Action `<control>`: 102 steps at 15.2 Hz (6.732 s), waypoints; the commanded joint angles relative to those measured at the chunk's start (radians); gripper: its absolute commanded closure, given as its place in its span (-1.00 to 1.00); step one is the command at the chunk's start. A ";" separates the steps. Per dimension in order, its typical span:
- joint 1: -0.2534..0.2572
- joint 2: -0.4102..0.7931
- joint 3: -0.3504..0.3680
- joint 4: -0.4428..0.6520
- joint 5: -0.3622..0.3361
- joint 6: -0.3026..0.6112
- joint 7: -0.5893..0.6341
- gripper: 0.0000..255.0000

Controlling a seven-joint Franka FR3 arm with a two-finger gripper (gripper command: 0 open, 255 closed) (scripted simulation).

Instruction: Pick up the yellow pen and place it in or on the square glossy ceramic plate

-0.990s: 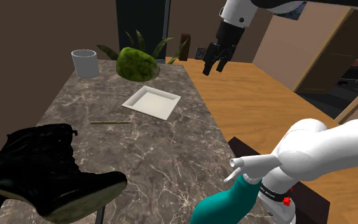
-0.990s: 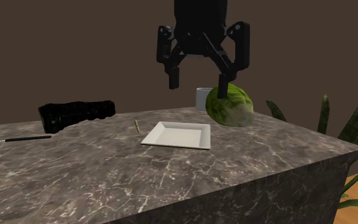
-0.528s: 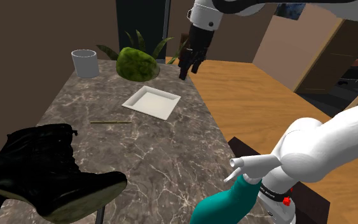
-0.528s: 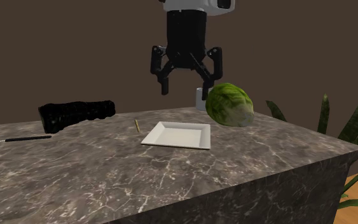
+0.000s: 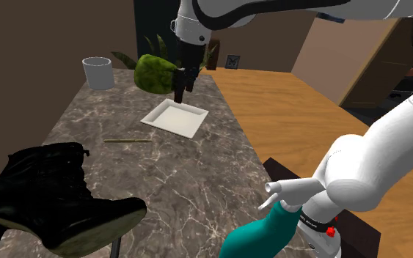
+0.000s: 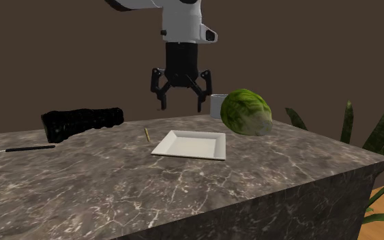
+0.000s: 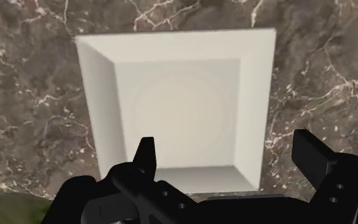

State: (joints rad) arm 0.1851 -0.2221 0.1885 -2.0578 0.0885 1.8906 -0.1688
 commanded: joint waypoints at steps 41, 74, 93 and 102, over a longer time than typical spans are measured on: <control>0.159 0.435 0.153 0.276 -0.149 0.092 -0.108 1.00; 0.199 0.313 0.182 0.074 -0.154 0.214 0.056 1.00; 0.196 0.456 0.178 0.264 -0.200 0.134 -0.089 -1.00; 0.195 0.455 0.178 0.262 -0.199 0.134 -0.090 1.00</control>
State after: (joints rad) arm 0.3835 0.2293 0.3712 -1.7923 -0.1078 2.0235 -0.2591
